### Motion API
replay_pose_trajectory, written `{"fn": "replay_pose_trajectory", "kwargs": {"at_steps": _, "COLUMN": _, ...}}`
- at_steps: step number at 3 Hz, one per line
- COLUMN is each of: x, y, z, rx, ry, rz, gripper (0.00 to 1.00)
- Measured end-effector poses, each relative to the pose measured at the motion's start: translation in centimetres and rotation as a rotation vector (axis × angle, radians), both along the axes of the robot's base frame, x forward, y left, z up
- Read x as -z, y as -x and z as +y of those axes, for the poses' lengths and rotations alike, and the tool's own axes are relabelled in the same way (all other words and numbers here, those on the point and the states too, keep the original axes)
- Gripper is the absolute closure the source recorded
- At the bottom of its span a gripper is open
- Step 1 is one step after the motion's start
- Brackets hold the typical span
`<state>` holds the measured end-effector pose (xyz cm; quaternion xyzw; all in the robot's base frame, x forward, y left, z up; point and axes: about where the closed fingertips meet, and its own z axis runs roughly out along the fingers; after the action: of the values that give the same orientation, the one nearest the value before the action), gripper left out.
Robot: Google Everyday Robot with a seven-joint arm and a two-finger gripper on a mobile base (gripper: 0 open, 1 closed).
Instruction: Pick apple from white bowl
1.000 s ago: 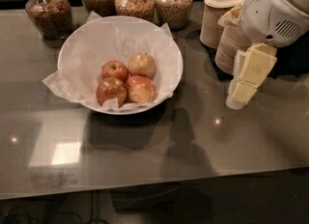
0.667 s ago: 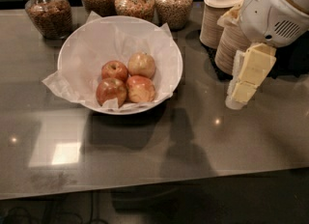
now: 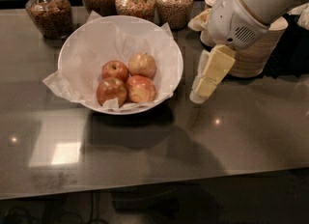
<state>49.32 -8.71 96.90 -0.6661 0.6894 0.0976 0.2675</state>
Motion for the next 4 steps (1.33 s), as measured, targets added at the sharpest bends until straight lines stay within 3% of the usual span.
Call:
{"fn": "replay_pose_trajectory", "kwargs": {"at_steps": 2, "x": 1.5, "y": -3.2, "z": 5.8, "rx": -0.102, "ry": -0.114, "rz": 0.044, "gripper": 0.04}}
{"fn": "replay_pose_trajectory", "kwargs": {"at_steps": 4, "x": 2.5, "y": -4.1, "z": 8.2, "rx": -0.138, "ry": -0.152, "rz": 0.076, "gripper": 0.08}}
